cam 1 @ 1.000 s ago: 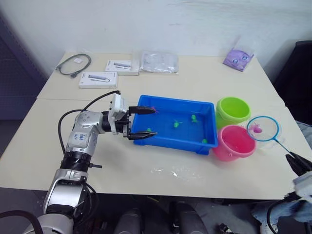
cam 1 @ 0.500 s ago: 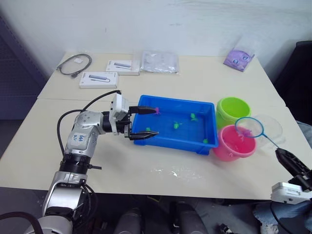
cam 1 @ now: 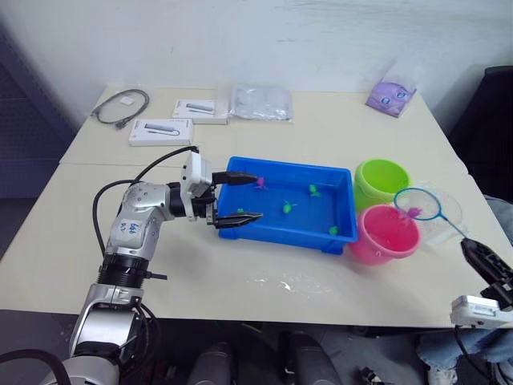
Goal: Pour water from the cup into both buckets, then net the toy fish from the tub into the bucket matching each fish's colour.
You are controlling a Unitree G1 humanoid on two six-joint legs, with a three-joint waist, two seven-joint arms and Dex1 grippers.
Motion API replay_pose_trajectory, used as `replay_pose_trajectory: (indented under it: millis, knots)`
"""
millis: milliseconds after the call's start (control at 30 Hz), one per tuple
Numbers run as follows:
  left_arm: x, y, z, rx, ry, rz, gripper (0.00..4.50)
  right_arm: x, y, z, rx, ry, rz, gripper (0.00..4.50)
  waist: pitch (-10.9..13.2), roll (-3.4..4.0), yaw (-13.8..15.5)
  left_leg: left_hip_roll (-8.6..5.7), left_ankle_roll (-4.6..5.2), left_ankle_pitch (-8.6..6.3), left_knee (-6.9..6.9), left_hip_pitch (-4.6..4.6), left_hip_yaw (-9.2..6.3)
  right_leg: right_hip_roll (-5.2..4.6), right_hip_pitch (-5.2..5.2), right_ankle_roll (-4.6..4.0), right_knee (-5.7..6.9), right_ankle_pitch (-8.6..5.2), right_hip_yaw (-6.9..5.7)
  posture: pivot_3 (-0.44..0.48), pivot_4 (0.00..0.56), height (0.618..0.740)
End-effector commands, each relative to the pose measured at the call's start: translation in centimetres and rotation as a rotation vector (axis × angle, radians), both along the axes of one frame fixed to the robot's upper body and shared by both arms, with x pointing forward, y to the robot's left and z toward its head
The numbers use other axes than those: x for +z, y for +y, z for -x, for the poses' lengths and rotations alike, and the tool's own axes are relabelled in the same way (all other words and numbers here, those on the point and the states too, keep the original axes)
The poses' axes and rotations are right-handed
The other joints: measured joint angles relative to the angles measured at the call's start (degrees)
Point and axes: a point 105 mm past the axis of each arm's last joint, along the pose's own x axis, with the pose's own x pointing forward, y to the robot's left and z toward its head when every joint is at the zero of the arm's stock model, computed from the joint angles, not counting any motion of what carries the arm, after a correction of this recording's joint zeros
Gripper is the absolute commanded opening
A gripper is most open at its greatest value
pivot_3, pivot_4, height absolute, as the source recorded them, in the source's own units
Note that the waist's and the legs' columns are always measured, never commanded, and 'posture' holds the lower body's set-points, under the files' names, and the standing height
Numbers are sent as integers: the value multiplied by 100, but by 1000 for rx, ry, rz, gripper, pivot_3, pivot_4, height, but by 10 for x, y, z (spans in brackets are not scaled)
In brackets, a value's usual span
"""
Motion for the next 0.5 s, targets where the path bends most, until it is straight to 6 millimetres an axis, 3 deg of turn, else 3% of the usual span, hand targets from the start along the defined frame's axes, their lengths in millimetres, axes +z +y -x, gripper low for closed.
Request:
replay_pose_trajectory:
  millis: [33, 133, 233, 400, 500]
  knots:
    - [7, -1, 3, -7, -40, 4, 4489, 11, 3, 3, 9, -53, -11, 0, 1, -1, 1, 1, 0, 0, -2, 0, 0, 2, 0, 0, -2, 0, 0, 0, 150, 740]
    - [9, 1, 3, 9, -37, 21, 4489, 28, -1, 2, -15, -118, -12, 0, 1, -1, 4, 2, 0, 0, -1, 0, 2, 4, 0, 1, -2, 0, 4, 0, 150, 740]
    - [6, 1, 4, 4, -33, 14, 4489, 28, 6, 2, 5, -117, -24, 0, 1, -1, -2, 3, 0, 0, -2, 2, 4, 6, 0, 1, -2, 1, 6, 0, 150, 740]
    - [4, -4, 5, 1, -29, 24, 4489, -9, 4, 7, -27, 19, -66, 0, 1, -1, 3, 5, -1, 0, -3, 4, 5, 8, 0, 1, -1, 1, 9, 0, 150, 740]
    - [5, -3, 4, 5, -35, 31, 4489, 19, 7, 6, -27, -93, -48, 0, 0, 2, 13, 3, 1, -1, -3, 1, 5, 6, -1, 1, -4, 1, 9, 0, 150, 740]
